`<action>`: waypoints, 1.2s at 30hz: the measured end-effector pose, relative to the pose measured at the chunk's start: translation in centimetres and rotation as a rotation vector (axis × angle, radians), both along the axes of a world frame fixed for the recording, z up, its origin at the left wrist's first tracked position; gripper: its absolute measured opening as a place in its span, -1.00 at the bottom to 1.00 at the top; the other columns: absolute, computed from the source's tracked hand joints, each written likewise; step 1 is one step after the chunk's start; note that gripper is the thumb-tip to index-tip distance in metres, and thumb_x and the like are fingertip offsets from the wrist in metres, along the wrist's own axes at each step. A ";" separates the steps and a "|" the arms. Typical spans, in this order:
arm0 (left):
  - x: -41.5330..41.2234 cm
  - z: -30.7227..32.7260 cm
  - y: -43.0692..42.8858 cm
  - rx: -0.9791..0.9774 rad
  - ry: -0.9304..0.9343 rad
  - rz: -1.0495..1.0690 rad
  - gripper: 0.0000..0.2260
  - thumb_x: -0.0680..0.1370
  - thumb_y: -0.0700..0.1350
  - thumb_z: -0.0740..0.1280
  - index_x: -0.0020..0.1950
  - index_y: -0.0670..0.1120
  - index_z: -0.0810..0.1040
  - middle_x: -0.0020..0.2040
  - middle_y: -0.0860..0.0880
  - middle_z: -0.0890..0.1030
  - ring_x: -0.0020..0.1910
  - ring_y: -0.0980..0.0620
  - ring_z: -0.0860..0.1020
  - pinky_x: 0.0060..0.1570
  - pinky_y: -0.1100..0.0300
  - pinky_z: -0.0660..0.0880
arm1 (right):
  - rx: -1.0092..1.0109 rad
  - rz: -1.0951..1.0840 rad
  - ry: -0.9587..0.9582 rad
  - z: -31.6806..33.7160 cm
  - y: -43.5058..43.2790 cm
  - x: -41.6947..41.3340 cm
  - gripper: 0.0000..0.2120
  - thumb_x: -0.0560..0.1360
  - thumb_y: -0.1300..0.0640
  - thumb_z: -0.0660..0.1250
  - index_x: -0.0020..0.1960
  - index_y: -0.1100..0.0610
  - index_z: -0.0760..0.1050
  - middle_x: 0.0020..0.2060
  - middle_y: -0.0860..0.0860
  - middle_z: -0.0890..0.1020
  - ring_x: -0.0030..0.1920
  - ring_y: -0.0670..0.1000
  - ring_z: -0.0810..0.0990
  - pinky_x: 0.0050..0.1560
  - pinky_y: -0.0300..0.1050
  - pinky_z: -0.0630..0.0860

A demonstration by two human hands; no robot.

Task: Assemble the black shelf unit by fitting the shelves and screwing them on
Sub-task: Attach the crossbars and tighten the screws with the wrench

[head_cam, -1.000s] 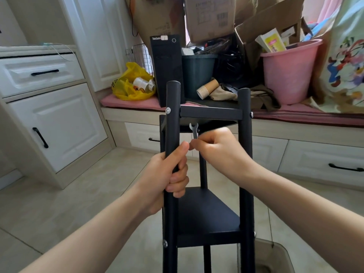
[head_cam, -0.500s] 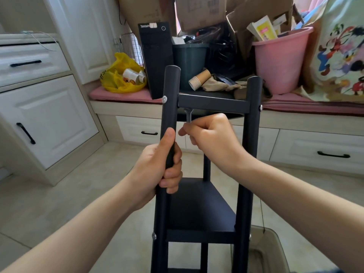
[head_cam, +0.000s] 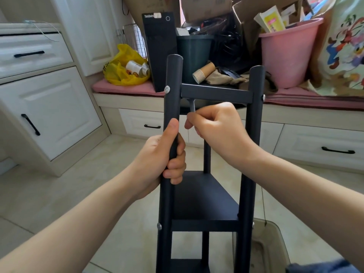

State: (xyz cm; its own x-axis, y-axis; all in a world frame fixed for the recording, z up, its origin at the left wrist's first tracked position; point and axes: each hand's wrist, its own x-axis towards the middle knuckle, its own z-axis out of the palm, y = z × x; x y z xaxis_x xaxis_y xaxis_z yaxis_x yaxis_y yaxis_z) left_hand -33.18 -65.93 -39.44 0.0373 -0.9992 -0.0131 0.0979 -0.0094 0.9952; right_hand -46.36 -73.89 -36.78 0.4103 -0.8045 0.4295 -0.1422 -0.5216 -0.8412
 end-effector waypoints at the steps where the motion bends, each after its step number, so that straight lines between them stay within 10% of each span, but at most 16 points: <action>1: 0.0 0.0 0.0 0.002 -0.001 -0.002 -0.49 0.41 0.38 0.23 -0.34 -0.07 0.37 -0.53 0.00 0.23 -0.61 0.07 0.19 -0.54 0.24 0.31 | -0.006 0.000 0.004 0.0 0.1 0.0 -0.69 0.56 0.19 0.33 -0.35 0.08 0.61 -0.59 -0.05 0.41 -0.52 -0.10 0.33 -0.40 -0.26 0.31; 36: 0.1 0.0 0.3 0.007 0.008 -0.046 -0.52 0.46 0.35 0.21 -0.35 -0.06 0.37 -0.54 0.00 0.21 -0.62 0.07 0.18 -0.56 0.22 0.31 | -0.097 -0.026 -0.086 -1.5 -0.5 2.9 -0.68 0.59 0.23 0.31 -0.33 0.06 0.54 -0.47 -0.20 0.56 -0.45 -0.16 0.59 -0.35 -0.46 0.39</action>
State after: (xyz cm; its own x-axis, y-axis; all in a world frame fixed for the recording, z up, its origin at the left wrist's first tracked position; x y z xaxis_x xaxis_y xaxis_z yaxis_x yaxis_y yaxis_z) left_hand -33.06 -65.62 -39.46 -0.0086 -0.9998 -0.0199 0.1048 -0.0207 0.9943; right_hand -43.42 -74.42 -38.25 0.3481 -0.7672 0.5387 -0.0863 -0.5984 -0.7965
